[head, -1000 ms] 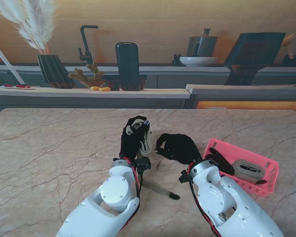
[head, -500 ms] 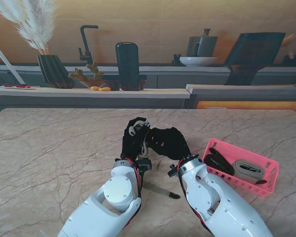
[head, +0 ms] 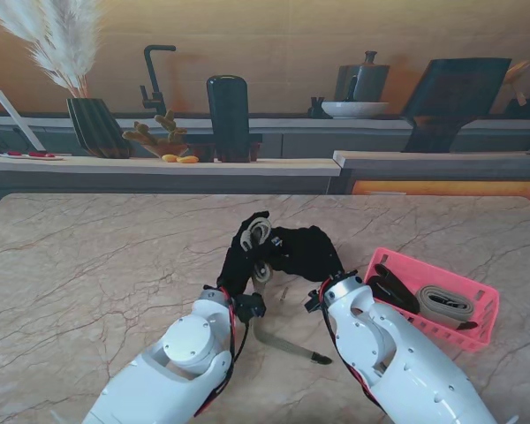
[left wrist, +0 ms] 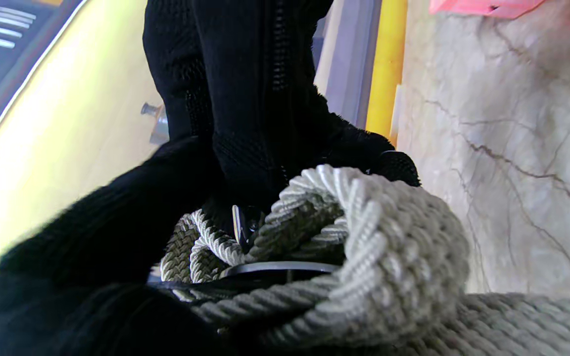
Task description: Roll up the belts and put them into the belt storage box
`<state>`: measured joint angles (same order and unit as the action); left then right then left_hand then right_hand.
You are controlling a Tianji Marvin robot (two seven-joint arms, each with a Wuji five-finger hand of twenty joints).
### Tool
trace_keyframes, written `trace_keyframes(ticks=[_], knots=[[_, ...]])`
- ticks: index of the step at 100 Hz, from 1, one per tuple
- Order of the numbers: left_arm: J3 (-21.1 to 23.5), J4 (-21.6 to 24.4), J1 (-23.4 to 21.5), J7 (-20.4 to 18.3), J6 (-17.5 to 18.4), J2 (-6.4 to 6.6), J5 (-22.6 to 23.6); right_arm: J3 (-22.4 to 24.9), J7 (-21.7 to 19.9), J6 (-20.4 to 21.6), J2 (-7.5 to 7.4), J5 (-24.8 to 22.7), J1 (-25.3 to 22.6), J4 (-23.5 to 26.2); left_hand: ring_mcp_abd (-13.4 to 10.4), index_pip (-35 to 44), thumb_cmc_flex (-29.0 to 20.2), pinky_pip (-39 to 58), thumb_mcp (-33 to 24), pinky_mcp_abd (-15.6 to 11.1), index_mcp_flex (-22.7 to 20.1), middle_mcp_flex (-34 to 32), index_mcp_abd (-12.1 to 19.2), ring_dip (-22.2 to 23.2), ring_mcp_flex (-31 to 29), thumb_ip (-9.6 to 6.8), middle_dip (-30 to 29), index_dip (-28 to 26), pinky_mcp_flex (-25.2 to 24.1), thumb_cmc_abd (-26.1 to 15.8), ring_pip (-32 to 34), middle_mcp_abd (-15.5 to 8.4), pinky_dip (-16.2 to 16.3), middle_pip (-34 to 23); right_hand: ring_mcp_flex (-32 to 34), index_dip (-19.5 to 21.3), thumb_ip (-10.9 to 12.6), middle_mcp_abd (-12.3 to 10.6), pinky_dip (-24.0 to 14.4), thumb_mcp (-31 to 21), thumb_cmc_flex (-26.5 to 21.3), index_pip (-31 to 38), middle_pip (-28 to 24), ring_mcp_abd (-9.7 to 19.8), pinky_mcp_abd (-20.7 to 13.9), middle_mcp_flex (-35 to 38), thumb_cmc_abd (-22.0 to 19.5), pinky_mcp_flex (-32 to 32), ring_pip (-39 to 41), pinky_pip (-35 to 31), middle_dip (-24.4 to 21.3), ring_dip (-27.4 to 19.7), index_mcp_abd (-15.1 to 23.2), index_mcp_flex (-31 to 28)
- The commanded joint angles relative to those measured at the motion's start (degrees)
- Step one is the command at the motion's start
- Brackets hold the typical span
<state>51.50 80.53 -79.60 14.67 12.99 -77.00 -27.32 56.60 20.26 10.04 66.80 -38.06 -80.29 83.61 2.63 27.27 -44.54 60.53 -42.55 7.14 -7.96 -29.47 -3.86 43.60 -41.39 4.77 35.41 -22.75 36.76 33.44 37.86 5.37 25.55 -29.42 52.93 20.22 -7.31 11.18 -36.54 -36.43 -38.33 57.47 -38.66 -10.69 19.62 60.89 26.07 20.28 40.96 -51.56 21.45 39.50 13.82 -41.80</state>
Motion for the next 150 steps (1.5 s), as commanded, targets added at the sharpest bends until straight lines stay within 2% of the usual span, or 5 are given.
trace_keyframes(ticks=[1,16,53,115,150], knots=[[-0.87,0.85,-0.08,-1.0,-0.96,-0.11,0.53,-0.13,-0.97,0.39,0.38,0.76,-0.66,1.89,0.98,-2.71,-6.33,-2.1,2.4,-3.56,-0.35,0.41,1.2,-1.16,-1.34,-0.68,-1.05,0.69,2.35,-0.8,-5.68,0.61,-0.88,0.49,-1.26,-3.17,-0.04,-3.27,-0.42,-0.92,-1.42,-8.4,0.15,4.03,-0.78,-1.13,0.98,-1.12,1.16,1.11,0.31,0.8,3.31,7.3],[-0.28,1.3,-0.02,-2.31,-2.84,0.36,0.37,1.28,-3.31,0.56,0.04,2.31,-2.0,3.77,2.86,4.74,-22.87,-1.6,8.61,-3.33,-0.07,-1.28,0.47,9.26,-7.74,-2.25,-0.53,-2.57,4.43,-3.98,-15.74,1.15,-7.51,-0.33,-1.06,-2.97,0.01,-3.67,-0.55,-2.62,-4.52,-6.34,0.44,4.37,-0.87,-0.97,1.5,-0.68,1.11,1.07,0.45,0.89,3.98,3.67],[0.78,0.72,0.53,-7.37,-4.67,1.64,0.02,9.84,-3.53,6.31,-1.47,-3.38,-7.29,10.73,3.64,8.18,-22.17,0.03,-3.96,-1.06,-1.72,-3.88,-0.22,7.47,-7.36,-2.67,-2.36,-4.11,3.84,-6.31,-13.72,1.29,-10.44,-0.11,-0.93,0.82,-0.98,-5.24,-0.54,-7.55,-7.45,-1.86,2.74,6.24,-1.89,-1.0,2.23,0.29,-0.75,1.98,1.12,0.34,3.47,-1.69],[1.2,0.25,1.03,-14.85,-6.46,3.36,-0.53,19.41,-15.46,15.65,-4.6,-8.07,-10.14,14.5,3.75,4.49,-18.22,30.63,11.91,-4.71,-8.07,-19.83,1.54,9.16,-17.96,-3.59,19.04,-3.87,18.33,-4.79,16.49,0.11,11.63,12.52,-10.03,8.39,2.63,-5.76,-2.87,-9.71,9.22,-27.46,13.89,8.71,-7.03,-25.33,10.99,-0.68,-9.62,7.06,-0.01,-0.69,0.23,23.14],[0.06,-0.93,1.63,-13.58,-3.55,3.06,1.12,17.29,-15.92,16.61,-5.23,-11.27,-6.68,11.04,0.52,3.79,9.38,51.79,3.73,-13.28,-9.38,-15.5,2.17,10.94,-23.91,0.25,2.13,-3.33,25.75,1.61,34.78,-0.8,7.13,-5.11,-11.18,8.44,1.88,-4.41,-4.73,-5.41,11.16,-29.78,17.14,8.64,-7.78,-32.89,10.35,0.02,-11.29,8.54,-0.37,-0.76,-3.93,27.53]])
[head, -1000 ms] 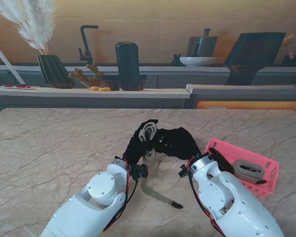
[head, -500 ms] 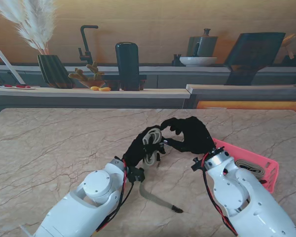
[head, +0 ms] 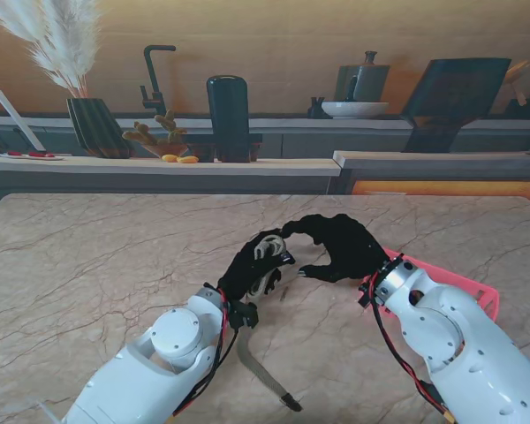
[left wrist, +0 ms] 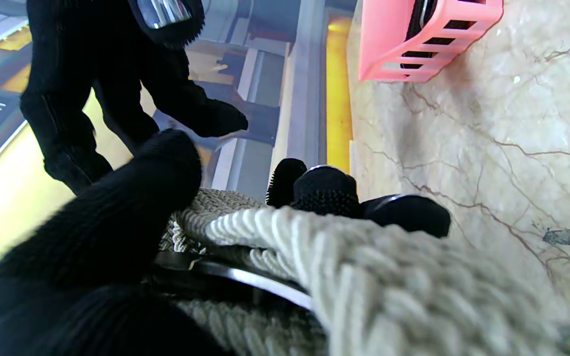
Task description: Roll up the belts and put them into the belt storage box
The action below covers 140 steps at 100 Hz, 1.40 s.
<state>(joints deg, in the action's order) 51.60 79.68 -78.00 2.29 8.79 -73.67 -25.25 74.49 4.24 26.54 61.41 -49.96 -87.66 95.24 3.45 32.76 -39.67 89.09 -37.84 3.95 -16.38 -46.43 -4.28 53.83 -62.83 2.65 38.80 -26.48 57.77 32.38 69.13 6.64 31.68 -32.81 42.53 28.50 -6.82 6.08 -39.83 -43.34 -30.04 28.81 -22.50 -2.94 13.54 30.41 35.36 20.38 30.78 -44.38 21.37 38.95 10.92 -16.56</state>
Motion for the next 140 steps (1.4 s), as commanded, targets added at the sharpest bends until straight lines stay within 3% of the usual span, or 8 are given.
trace_keyframes(ticks=[1,27,38,48,67,87,127,140], knots=[[-0.05,-0.11,0.05,-1.33,0.74,-0.26,-1.04,-0.67,0.07,0.12,0.16,0.68,0.8,-0.69,-0.03,-2.13,5.69,23.41,-1.48,-9.75,-0.98,1.39,2.58,0.51,-2.38,2.65,-1.4,0.68,4.74,2.96,3.62,-1.88,0.62,-1.55,-0.82,0.17,1.36,0.64,-1.48,1.68,2.97,-1.15,0.96,0.93,-1.74,-2.5,0.97,-0.06,-1.11,1.36,-0.28,-0.22,-1.14,2.38],[-1.03,-1.59,0.89,-2.98,2.18,-0.49,-2.62,-3.7,-2.56,0.41,0.18,4.46,4.79,-4.06,2.1,-6.33,16.35,24.14,-1.62,-8.21,0.05,1.63,1.66,-1.14,-2.09,5.59,-2.38,3.53,4.62,5.18,3.49,-0.82,-1.28,0.0,0.47,0.64,1.37,1.21,-2.45,5.76,2.53,-1.68,0.61,-0.6,-2.23,-5.27,0.43,1.34,-3.79,1.38,-0.65,-2.47,-1.31,4.6],[-1.34,-1.89,1.08,-3.28,2.67,-0.59,-3.08,-5.14,-4.05,0.28,0.11,5.96,6.51,-5.52,4.7,-7.47,18.66,19.98,-2.3,-2.3,0.23,1.67,1.21,-3.01,0.11,6.48,-2.78,4.41,2.79,5.04,-0.3,-0.62,-3.9,0.54,0.75,0.81,1.43,1.37,-2.46,6.94,2.11,-1.52,0.88,-1.43,-2.12,-6.09,0.7,1.56,-5.4,1.44,-1.01,-3.73,0.5,5.79],[-1.37,-2.04,1.28,-4.56,2.8,-0.4,-3.63,-6.21,-5.97,0.65,-0.12,7.03,7.94,-6.61,5.9,-8.85,19.83,17.63,-3.03,0.63,0.57,1.74,0.63,-4.51,1.11,6.91,-3.29,5.42,0.77,5.49,-2.65,-0.45,-4.82,1.3,0.74,0.9,1.48,1.27,-2.42,8.31,1.92,-1.22,1.47,-1.94,-2.02,-6.69,1.0,1.52,-6.74,1.6,-1.35,-4.61,2.64,7.39],[-1.26,-2.45,1.66,-8.28,2.89,0.2,-5.11,-7.77,-9.44,2.7,-0.65,8.83,10.29,-8.29,5.45,-10.95,21.07,17.4,-3.36,-0.08,2.27,2.21,0.52,-5.04,0.61,7.28,-3.85,7.12,1.72,6.35,-2.46,-0.28,-5.24,2.14,0.35,1.08,1.69,0.97,-2.37,9.66,1.0,-0.24,2.29,-1.55,-2.33,-7.61,1.51,1.57,-8.02,1.93,-1.63,-5.17,6.8,11.45],[-1.1,-2.31,1.5,-9.96,2.26,0.21,-7.41,-9.41,-9.58,6.48,-0.8,9.12,12.18,-10.61,5.38,-11.71,21.29,17.21,-3.52,-0.32,3.28,2.37,0.85,-5.48,0.28,7.42,-4.3,8.19,2.19,6.3,-2.58,0.16,-5.63,2.61,2.31,3.0,1.54,-0.3,-2.27,6.26,-1.37,6.34,0.91,0.07,-3.21,-5.5,2.07,3.59,-7.26,1.28,-1.31,-4.63,14.18,9.02],[-0.8,-2.57,1.66,-12.79,0.96,0.38,-9.55,-10.83,-9.51,9.31,-0.31,14.22,13.07,-12.56,6.48,-12.34,23.2,15.72,-4.09,1.17,4.08,3.44,0.86,-6.48,1.23,7.94,-5.06,10.13,1.41,6.57,-4.37,0.36,-6.51,3.72,4.21,1.41,0.67,-1.69,-2.35,-0.98,-1.48,6.24,0.12,1.31,-3.48,-6.19,3.35,3.9,-6.05,0.75,-1.66,-3.92,14.24,10.69],[-0.5,-2.46,1.55,-13.65,0.48,0.37,-10.82,-11.42,-10.89,9.68,-0.54,14.95,13.56,-12.84,7.48,-12.65,23.86,14.06,-4.55,3.13,4.33,3.79,1.18,-6.97,2.05,8.28,-5.5,10.66,0.29,6.67,-5.62,0.7,-6.95,4.41,4.72,2.12,0.76,-1.4,-2.52,-2.83,-1.04,9.07,-0.07,1.22,-2.83,-5.58,2.83,4.2,-6.06,0.5,-1.77,-3.93,15.01,3.06]])
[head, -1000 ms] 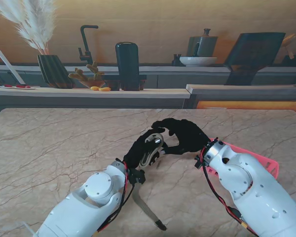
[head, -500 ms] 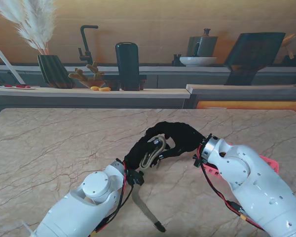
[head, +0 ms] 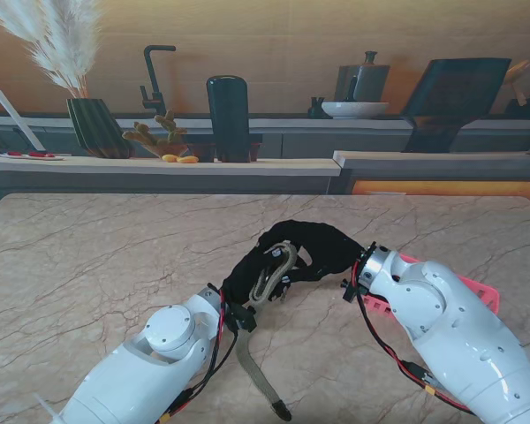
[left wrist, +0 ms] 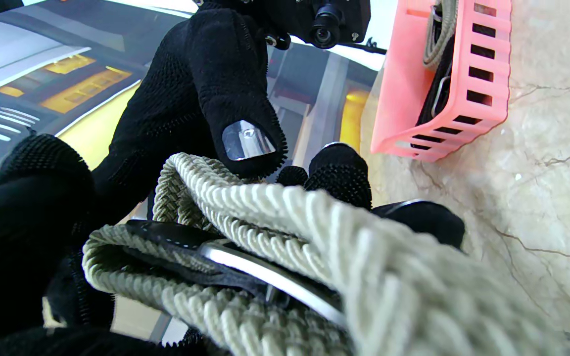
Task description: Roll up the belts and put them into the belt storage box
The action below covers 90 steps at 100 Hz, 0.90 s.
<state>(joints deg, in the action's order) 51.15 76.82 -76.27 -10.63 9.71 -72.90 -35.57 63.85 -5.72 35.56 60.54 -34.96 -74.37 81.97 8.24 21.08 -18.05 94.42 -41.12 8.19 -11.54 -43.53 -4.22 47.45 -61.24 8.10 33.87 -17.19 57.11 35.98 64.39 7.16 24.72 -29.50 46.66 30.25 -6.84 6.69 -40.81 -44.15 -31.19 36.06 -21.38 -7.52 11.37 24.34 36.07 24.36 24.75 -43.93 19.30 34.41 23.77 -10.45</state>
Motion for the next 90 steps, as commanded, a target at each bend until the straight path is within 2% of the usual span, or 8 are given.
trace_keyframes(ticks=[1,17,30,38,51,65,80,90], knots=[[-0.04,0.42,-0.2,-0.72,-0.45,-0.4,-0.51,-0.84,-1.0,0.66,0.32,-0.03,0.32,0.39,2.72,-0.97,2.3,8.62,-1.39,-0.93,-0.55,0.91,1.15,-0.63,0.46,2.85,-0.6,1.41,0.9,3.04,-0.95,0.24,-0.02,1.14,0.63,0.5,0.79,-1.96,-1.55,-2.18,0.19,2.18,-1.21,5.83,-0.63,0.56,2.08,0.25,-0.05,0.03,0.29,0.6,2.28,-3.88],[0.2,0.78,-0.54,-0.43,-0.18,-0.46,-1.07,-1.58,-0.91,-0.03,0.33,-0.63,1.04,-0.66,2.64,-0.9,2.33,8.24,-1.52,-0.62,-0.82,0.74,1.29,-0.93,0.26,2.94,-0.61,1.5,1.04,2.86,-1.27,0.39,-0.14,1.08,1.49,4.74,0.43,-1.71,-1.47,-4.38,1.11,9.03,-1.8,5.96,-1.08,1.41,1.56,1.3,0.17,-0.39,0.58,0.7,3.45,-9.96],[0.39,1.05,-0.74,-0.43,-0.1,-0.46,-1.53,-2.13,-0.17,-1.1,0.6,-0.48,1.65,-1.88,2.55,-0.84,2.22,8.18,-1.35,-0.6,-0.91,0.61,1.34,-1.06,0.1,2.94,-0.59,1.51,1.31,2.43,-1.27,0.37,-0.24,0.99,3.58,8.6,0.28,-2.01,-0.91,-5.12,0.24,14.21,-3.21,6.79,-1.62,4.08,2.41,3.7,0.32,-1.49,1.03,0.37,1.45,-14.62],[0.45,1.07,-0.81,-0.38,0.03,-0.55,-1.95,-2.57,0.03,-1.44,0.77,0.38,2.1,-2.65,2.58,-0.77,1.87,8.14,-1.12,-0.61,-1.02,0.57,1.3,-1.14,0.12,2.9,-0.57,1.5,1.22,2.37,-1.29,0.43,-0.3,0.93,5.31,9.22,-1.47,-1.87,-0.29,-5.06,-1.29,15.53,-4.3,7.96,-2.67,6.68,3.55,5.7,0.18,-2.41,1.25,-0.02,-0.4,-16.65],[0.59,1.28,-0.96,-0.29,0.01,-0.66,-2.71,-3.58,0.48,-1.04,1.07,1.63,2.95,-3.99,2.48,-0.74,1.56,8.14,-0.97,-0.61,-1.08,0.42,1.29,-1.2,0.08,2.83,-0.55,1.51,1.21,2.22,-1.28,0.4,-0.34,0.85,8.26,8.43,-2.35,-2.34,0.92,-6.04,-3.06,16.0,-6.42,10.19,-4.69,13.0,5.54,8.76,0.01,-4.0,1.43,-0.25,-2.57,-18.75],[0.71,1.76,-1.5,1.26,0.44,-1.15,-4.06,-4.83,2.36,0.04,1.57,1.81,3.74,-5.48,1.46,-0.33,0.78,8.31,-1.41,-1.35,-1.54,-0.19,1.14,-1.18,-0.65,2.71,-0.23,1.33,1.72,2.4,-0.97,0.12,-0.31,0.17,10.53,5.16,-3.86,-5.17,2.34,-6.55,-4.05,15.24,-7.22,11.42,-5.85,21.23,7.64,10.3,0.39,-5.3,0.84,0.42,-3.73,-22.72],[0.97,2.58,-2.4,4.18,1.36,-1.85,-5.75,-5.51,5.03,0.36,2.02,0.24,3.83,-6.32,-0.55,0.5,0.2,9.59,-3.53,-4.63,-0.7,0.22,1.32,-0.4,-2.14,2.99,-0.16,1.16,3.82,3.31,0.74,-0.4,0.29,-0.2,11.35,2.0,-5.62,-6.76,2.73,-6.32,-4.79,16.45,-6.59,11.43,-4.44,26.63,9.18,10.1,1.07,-6.24,0.46,1.44,-1.81,-25.93],[0.68,3.35,-2.87,8.2,2.37,-2.39,-4.93,-6.03,6.12,0.33,2.29,0.13,3.85,-6.84,-2.66,1.52,-0.06,12.35,-4.75,-8.63,0.01,0.74,1.45,0.19,-4.23,3.16,-0.93,1.21,4.36,3.93,2.7,-0.42,2.19,0.19,11.8,1.7,-5.95,-6.71,2.71,-6.37,-5.49,17.48,-6.7,11.31,-4.7,27.79,9.73,10.4,1.57,-6.52,0.58,1.82,-1.0,-26.92]])
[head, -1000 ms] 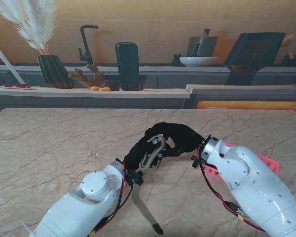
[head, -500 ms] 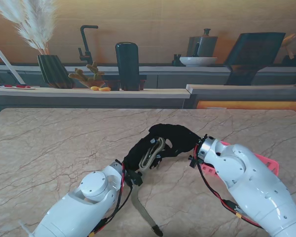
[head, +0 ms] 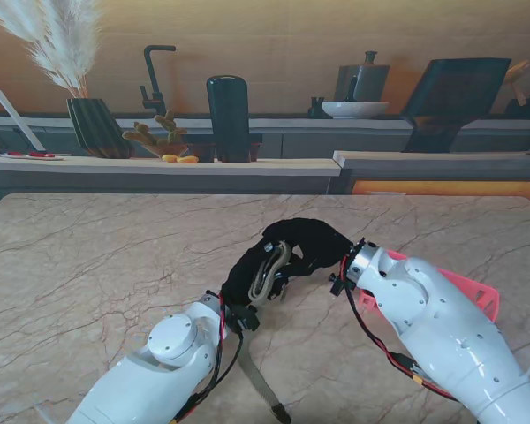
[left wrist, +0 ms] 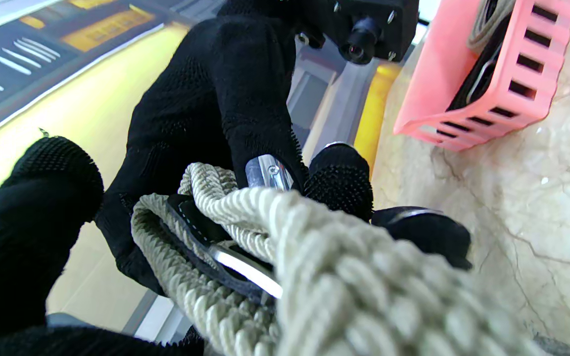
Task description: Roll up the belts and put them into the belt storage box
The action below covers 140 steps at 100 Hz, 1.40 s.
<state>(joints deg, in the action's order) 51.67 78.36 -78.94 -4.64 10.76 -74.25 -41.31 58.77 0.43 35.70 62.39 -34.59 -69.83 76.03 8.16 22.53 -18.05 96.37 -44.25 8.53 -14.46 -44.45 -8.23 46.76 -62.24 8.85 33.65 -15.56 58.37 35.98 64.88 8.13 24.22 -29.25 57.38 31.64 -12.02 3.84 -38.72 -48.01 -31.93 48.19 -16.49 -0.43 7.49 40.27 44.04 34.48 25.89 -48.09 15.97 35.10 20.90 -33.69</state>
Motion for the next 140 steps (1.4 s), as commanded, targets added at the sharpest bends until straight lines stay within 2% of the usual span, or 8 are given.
trace_keyframes(ticks=[1,18,34,78,94,100,120,140], knots=[[0.13,1.89,-0.24,2.63,1.42,-1.09,0.91,-1.0,0.24,0.18,0.5,-0.28,-0.69,-0.98,-2.9,0.24,-0.1,10.67,-1.83,-9.35,3.04,1.74,5.48,0.9,-3.5,2.41,-0.99,-0.43,3.15,4.08,2.36,-1.31,2.94,0.18,1.15,0.27,-0.81,-3.88,0.61,-2.54,-4.81,5.43,-11.62,4.21,-0.89,11.97,1.79,0.34,0.51,-2.41,3.94,1.19,1.91,-3.73],[-0.5,2.84,-0.63,9.72,2.61,-1.9,5.21,-0.98,4.77,-0.45,1.23,-2.36,-1.84,-1.12,-3.44,1.42,0.13,11.2,-2.1,-10.58,4.58,4.33,6.11,1.16,-4.06,2.53,-6.26,-0.16,3.33,3.76,2.92,-0.59,4.3,4.56,0.81,-0.86,-1.31,-3.72,0.36,-3.42,-5.04,7.26,-12.34,3.92,-0.67,12.31,2.05,-0.75,1.73,-2.66,4.45,2.08,2.77,-4.04],[-0.53,3.51,-1.03,13.81,3.38,-2.52,6.87,0.07,8.61,-2.21,1.36,-6.17,-3.92,0.31,-3.32,1.92,-0.06,10.86,-1.74,-10.62,5.16,5.37,6.48,1.28,-3.57,2.41,-8.37,-0.15,3.27,3.48,2.8,-0.31,4.25,5.34,-1.72,-1.98,-1.24,-4.85,-0.04,-3.76,-4.42,8.11,-14.36,1.81,4.33,15.78,1.23,-6.42,2.82,-0.15,5.38,3.07,5.38,-3.64],[-0.56,4.05,-1.26,17.69,4.04,-3.13,8.81,-0.37,16.77,-3.14,2.51,-9.11,-5.56,0.22,-2.78,0.76,0.27,10.4,0.18,-9.87,5.74,8.44,7.25,1.73,-1.84,2.06,-10.62,0.8,3.24,1.59,3.53,-0.53,3.25,6.63,-0.23,-3.1,-1.41,-5.65,-0.9,-5.7,-6.01,11.92,-16.31,3.67,5.17,22.54,1.5,-8.02,9.21,1.03,6.86,5.31,8.59,-6.93],[-0.57,3.87,-1.22,16.73,3.64,-2.98,8.42,-0.41,15.85,-2.24,2.58,-8.0,-5.3,0.27,-2.46,1.64,-1.18,10.66,2.58,-9.61,5.78,7.97,6.96,1.49,-1.57,1.55,-10.82,0.41,3.16,0.31,3.63,-0.36,2.85,6.45,2.91,-8.91,-1.5,-6.48,-0.75,-6.12,-6.31,13.5,-14.73,4.01,5.01,28.31,1.09,-6.16,11.56,-0.02,5.38,5.45,7.2,-12.9],[-0.46,3.97,-1.29,16.81,3.35,-2.97,8.34,-0.18,14.98,-1.71,2.49,-7.63,-5.24,0.5,-1.6,1.98,-1.95,9.73,3.78,-7.79,5.58,7.85,6.71,1.38,-0.58,1.12,-10.8,0.26,2.64,-0.45,2.94,-0.25,2.23,6.5,4.96,-10.4,-1.57,-6.93,-0.6,-6.22,-6.75,14.48,-14.77,4.16,4.58,30.72,1.71,-4.68,12.45,-0.9,5.17,5.57,6.68,-15.19],[0.32,4.06,-1.51,17.05,2.52,-2.72,9.49,1.5,12.17,-1.87,2.48,-4.44,-6.19,2.39,3.6,0.91,-7.0,-4.06,15.23,3.44,5.06,8.59,6.32,1.51,11.79,-1.96,-9.9,0.2,-15.6,-6.75,-11.0,-0.51,6.88,8.37,7.54,-13.37,-1.31,-7.08,0.12,-7.5,-8.11,16.23,-14.93,3.68,4.25,33.9,4.67,-3.1,13.79,-2.16,4.97,7.26,4.6,-18.14],[1.07,3.96,-1.47,17.97,0.88,-2.26,13.88,4.08,12.36,-3.67,2.36,-4.9,-7.69,5.06,5.31,-2.81,-10.91,-31.68,22.33,10.47,2.4,10.22,6.22,-7.94,25.71,-3.81,-10.17,-0.7,-37.62,-10.25,-33.67,0.39,9.14,11.8,7.66,-14.06,-0.84,-7.14,0.38,-8.26,-8.33,16.75,-15.12,3.53,4.5,34.04,5.76,-3.09,13.83,-2.35,4.81,7.79,4.46,-18.61]])
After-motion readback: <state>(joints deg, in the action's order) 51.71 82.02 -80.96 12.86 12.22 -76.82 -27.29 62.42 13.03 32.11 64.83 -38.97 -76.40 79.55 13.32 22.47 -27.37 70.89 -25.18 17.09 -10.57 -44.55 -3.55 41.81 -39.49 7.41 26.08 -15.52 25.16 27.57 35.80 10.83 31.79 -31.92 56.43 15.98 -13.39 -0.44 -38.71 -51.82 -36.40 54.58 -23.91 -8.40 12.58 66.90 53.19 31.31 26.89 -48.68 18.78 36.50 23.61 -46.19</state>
